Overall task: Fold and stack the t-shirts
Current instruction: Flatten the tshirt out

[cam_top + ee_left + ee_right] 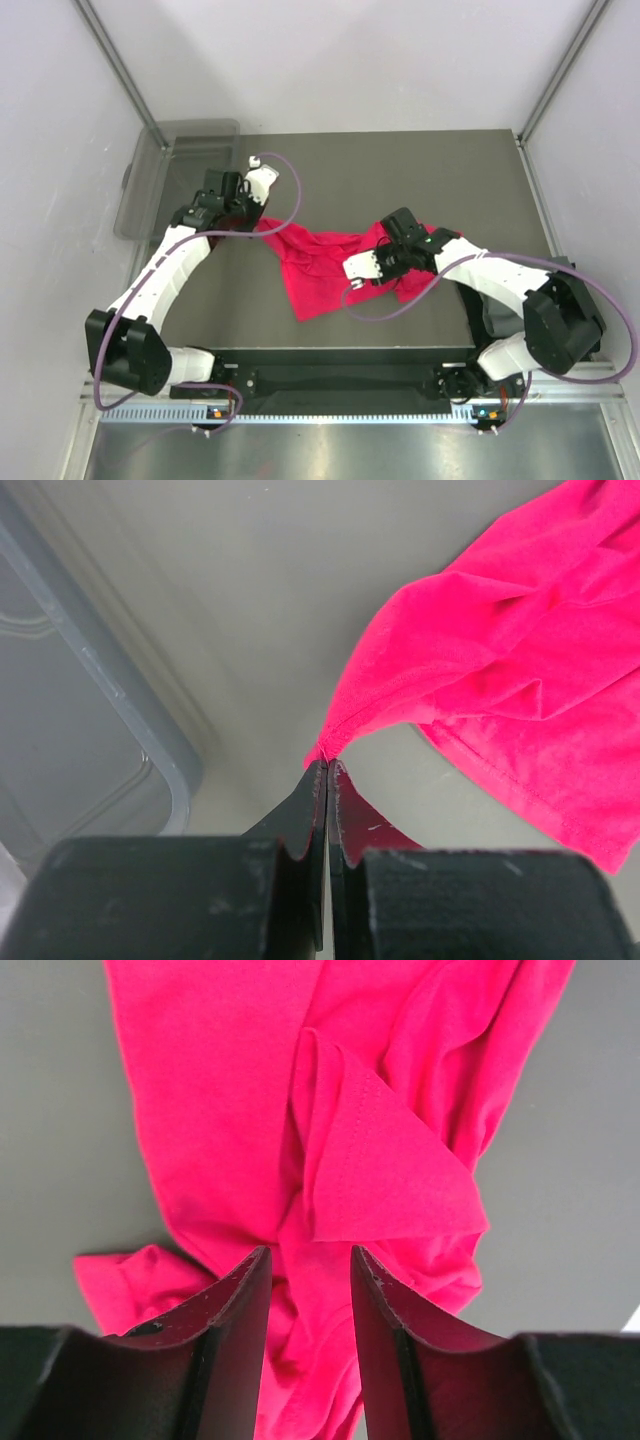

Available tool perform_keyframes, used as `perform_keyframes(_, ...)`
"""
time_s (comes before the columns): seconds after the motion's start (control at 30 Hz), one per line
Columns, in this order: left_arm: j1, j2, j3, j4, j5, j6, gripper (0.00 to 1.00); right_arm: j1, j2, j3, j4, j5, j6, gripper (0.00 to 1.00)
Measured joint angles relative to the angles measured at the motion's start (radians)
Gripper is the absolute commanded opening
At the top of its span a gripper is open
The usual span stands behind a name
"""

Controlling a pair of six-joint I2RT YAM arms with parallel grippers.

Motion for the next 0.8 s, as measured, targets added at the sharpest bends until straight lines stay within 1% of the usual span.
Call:
perform_keyframes(0.4, 0.038, -0.023, -0.043, 0.032, 0.036, -0.029, 0.00, 0.000, 0.056, -0.002, 0.086, 0.066, -0.036, 0.38)
perform_keyframes(0.8, 0.054, -0.023, -0.055, 0.054, 0.050, -0.047, 0.00, 0.009, 0.090, 0.006, 0.040, 0.071, -0.036, 0.38)
